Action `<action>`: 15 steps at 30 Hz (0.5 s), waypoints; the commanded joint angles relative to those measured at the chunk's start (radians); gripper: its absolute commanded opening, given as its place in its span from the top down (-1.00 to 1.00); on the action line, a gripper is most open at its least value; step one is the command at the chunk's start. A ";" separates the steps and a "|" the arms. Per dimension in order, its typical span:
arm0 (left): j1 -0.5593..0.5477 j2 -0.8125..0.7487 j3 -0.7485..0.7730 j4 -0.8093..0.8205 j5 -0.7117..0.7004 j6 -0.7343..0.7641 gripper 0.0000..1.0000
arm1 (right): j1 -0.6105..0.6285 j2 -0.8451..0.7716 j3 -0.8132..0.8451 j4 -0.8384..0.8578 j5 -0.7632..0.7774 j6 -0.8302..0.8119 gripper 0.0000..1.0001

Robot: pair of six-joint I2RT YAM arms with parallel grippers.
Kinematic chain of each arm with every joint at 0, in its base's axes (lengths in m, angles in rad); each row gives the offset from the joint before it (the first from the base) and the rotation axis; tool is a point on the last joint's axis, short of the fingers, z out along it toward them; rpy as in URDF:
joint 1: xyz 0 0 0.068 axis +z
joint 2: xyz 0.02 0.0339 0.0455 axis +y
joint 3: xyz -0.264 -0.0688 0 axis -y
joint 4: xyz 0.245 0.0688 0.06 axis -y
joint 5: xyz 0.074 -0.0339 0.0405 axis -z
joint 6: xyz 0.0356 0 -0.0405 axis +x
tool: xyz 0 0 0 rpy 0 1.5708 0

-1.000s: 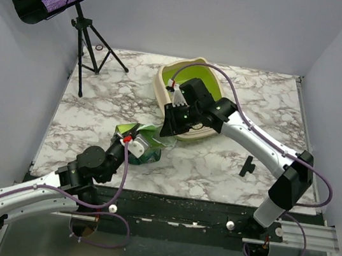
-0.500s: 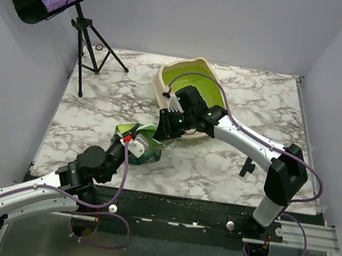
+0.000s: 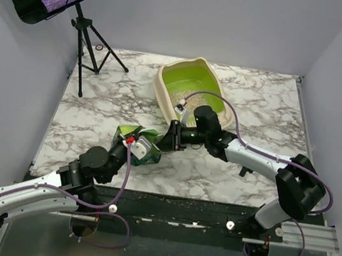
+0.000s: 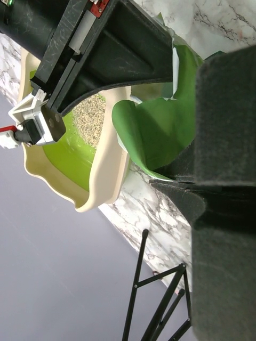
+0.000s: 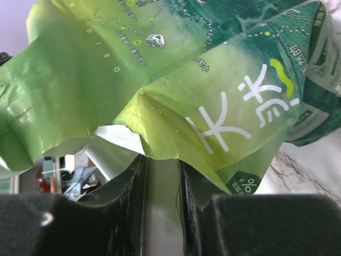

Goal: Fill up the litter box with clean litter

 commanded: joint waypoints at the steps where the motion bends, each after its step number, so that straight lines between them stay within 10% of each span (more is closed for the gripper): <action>1: 0.002 -0.007 0.027 0.055 -0.021 0.005 1.00 | 0.007 -0.019 -0.085 0.301 -0.162 0.160 0.99; 15: 0.002 -0.015 0.026 0.061 -0.015 0.007 1.00 | -0.013 -0.089 -0.279 0.794 -0.184 0.444 0.99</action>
